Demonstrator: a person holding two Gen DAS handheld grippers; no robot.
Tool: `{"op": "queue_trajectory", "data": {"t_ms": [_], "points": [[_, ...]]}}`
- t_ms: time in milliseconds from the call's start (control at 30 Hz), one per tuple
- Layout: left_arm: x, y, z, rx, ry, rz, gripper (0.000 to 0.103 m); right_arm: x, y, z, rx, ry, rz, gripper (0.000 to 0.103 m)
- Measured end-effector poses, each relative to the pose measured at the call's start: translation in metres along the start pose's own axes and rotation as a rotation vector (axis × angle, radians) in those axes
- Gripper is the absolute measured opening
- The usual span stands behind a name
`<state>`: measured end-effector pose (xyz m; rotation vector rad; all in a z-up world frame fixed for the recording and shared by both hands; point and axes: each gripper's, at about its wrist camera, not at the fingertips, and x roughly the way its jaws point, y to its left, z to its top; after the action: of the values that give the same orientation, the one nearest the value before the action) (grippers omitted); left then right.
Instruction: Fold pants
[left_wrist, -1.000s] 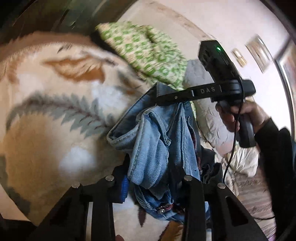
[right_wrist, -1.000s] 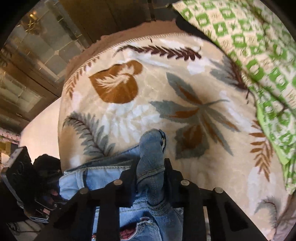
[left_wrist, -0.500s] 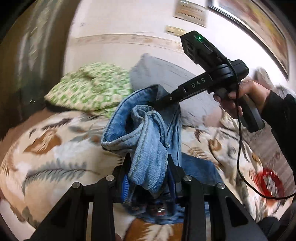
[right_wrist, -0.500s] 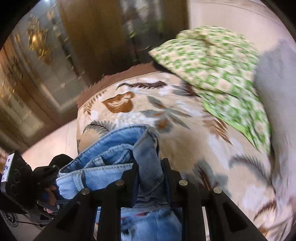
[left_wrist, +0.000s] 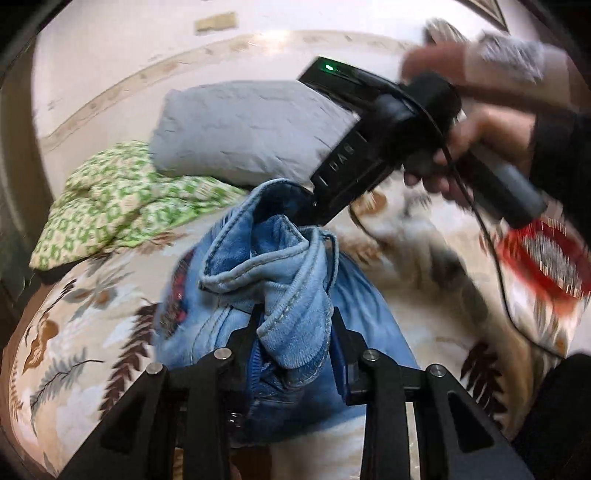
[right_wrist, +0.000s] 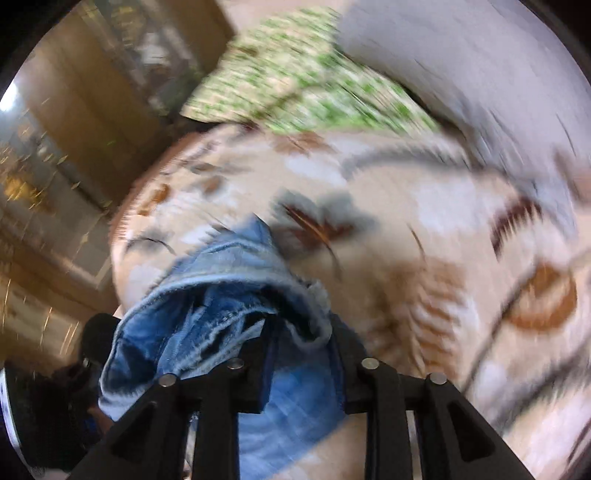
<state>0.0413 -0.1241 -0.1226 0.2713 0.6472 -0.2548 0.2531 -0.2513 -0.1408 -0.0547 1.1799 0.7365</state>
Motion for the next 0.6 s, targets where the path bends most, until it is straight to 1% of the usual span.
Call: {"op": "queue_trajectory", "data": {"t_ms": [33,67,100,167,233,333,467,533,567,600], "points": [[0.006,-0.006,-0.003,0.026,0.017,0.002,0.031,-0.002,-0.004,-0.005,0.014,-0.007,-0.013,0.045],[0.011,-0.01,-0.006,0.042,0.032,0.003,0.03,-0.007,-0.008,-0.01,0.028,-0.025,-0.029,0.063],[0.017,-0.016,-0.009,0.063,0.048,0.004,0.03,-0.012,-0.012,-0.013,0.04,-0.041,-0.038,0.068],[0.028,-0.028,-0.016,0.114,0.075,0.012,0.03,-0.026,-0.019,-0.018,0.067,-0.078,-0.039,0.069],[0.033,-0.033,-0.02,0.125,0.083,0.017,0.03,-0.041,-0.024,-0.019,0.094,-0.114,-0.066,0.07],[0.038,-0.038,-0.022,0.147,0.091,0.035,0.029,-0.062,-0.027,-0.023,0.137,-0.165,-0.081,0.071],[0.032,-0.04,-0.021,0.17,0.088,0.031,0.031,-0.079,-0.02,-0.03,0.146,-0.195,-0.109,0.072],[0.024,-0.039,-0.018,0.189,0.056,0.021,0.047,-0.085,-0.014,-0.033,0.145,-0.196,-0.133,0.072],[0.015,-0.039,-0.016,0.209,0.041,0.005,0.066,-0.088,-0.01,-0.036,0.145,-0.202,-0.14,0.072],[0.005,-0.039,-0.015,0.229,0.02,0.0,0.083,-0.092,-0.006,-0.038,0.149,-0.212,-0.144,0.072]]}}
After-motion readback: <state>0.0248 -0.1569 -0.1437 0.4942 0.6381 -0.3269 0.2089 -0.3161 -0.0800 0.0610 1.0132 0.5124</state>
